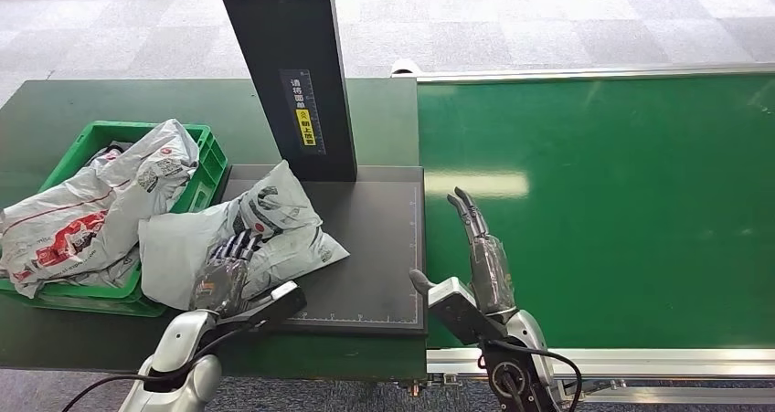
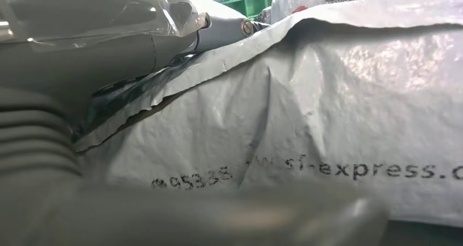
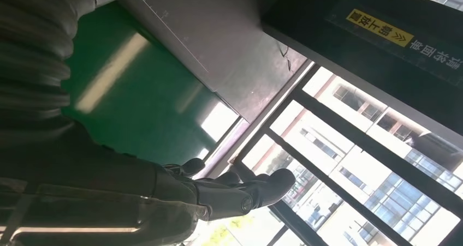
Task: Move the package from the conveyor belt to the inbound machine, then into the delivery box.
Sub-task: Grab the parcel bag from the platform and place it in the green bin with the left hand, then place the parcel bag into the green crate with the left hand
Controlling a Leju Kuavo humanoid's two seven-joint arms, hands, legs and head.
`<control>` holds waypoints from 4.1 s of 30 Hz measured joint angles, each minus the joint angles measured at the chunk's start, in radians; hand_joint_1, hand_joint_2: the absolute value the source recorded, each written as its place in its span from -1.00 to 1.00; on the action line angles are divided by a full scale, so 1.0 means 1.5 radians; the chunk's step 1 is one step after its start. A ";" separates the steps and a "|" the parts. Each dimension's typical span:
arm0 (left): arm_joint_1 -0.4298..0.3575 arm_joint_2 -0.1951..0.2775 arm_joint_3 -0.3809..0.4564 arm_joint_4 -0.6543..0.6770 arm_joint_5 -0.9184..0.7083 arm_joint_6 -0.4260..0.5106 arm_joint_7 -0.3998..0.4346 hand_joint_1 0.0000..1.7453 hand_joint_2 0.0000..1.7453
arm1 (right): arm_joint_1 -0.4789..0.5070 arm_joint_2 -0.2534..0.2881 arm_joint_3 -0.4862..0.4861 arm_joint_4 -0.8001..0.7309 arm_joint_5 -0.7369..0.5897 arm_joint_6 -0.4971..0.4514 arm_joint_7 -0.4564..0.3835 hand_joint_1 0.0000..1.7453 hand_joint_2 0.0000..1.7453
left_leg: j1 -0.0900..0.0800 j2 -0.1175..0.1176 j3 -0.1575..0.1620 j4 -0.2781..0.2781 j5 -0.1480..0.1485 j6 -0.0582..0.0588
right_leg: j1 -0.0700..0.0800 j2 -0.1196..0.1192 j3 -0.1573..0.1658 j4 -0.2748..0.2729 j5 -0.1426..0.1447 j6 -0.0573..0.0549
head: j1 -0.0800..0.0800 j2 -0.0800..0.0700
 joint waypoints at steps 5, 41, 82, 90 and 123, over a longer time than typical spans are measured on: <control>0.000 -0.005 0.022 -0.001 0.006 0.026 -0.013 -1.00 1.00 | 0.011 0.001 -0.003 -0.014 0.005 0.001 0.006 -1.00 1.00 | 0.000 0.000 0.000 0.000 0.000 0.000 | 0.000 0.000 0.000 0.000 0.000 0.000 | 0.000 0.000; -0.010 -0.015 0.037 -0.002 -0.011 0.063 -0.044 1.00 1.00 | 0.015 0.004 -0.010 -0.022 0.005 0.002 0.007 -1.00 1.00 | 0.000 0.000 0.001 0.000 0.000 0.000 | 0.000 0.000 0.002 0.000 0.000 0.000 | 0.000 0.000; 0.007 -0.052 0.054 -0.137 0.133 0.421 -0.413 1.00 1.00 | 0.011 0.004 -0.016 -0.017 -0.017 -0.010 -0.006 -1.00 1.00 | 0.000 -0.001 -0.002 0.000 0.000 0.000 | 0.000 -0.001 -0.001 0.000 0.000 0.000 | 0.000 0.000; -0.030 -0.117 0.128 -0.327 0.029 0.427 -0.515 1.00 1.00 | 0.006 0.004 -0.016 0.003 -0.031 -0.036 -0.019 -1.00 1.00 | 0.000 -0.001 -0.002 0.001 0.000 0.000 | 0.000 0.000 -0.002 0.000 0.000 0.000 | 0.000 0.000; -0.302 0.073 0.061 -0.006 -0.154 0.398 0.010 1.00 1.00 | 0.023 0.004 -0.018 -0.011 -0.014 -0.043 0.007 -1.00 1.00 | 0.001 0.003 -0.002 0.002 0.001 -0.001 | 0.001 0.003 -0.002 0.000 0.001 -0.001 | 0.000 0.000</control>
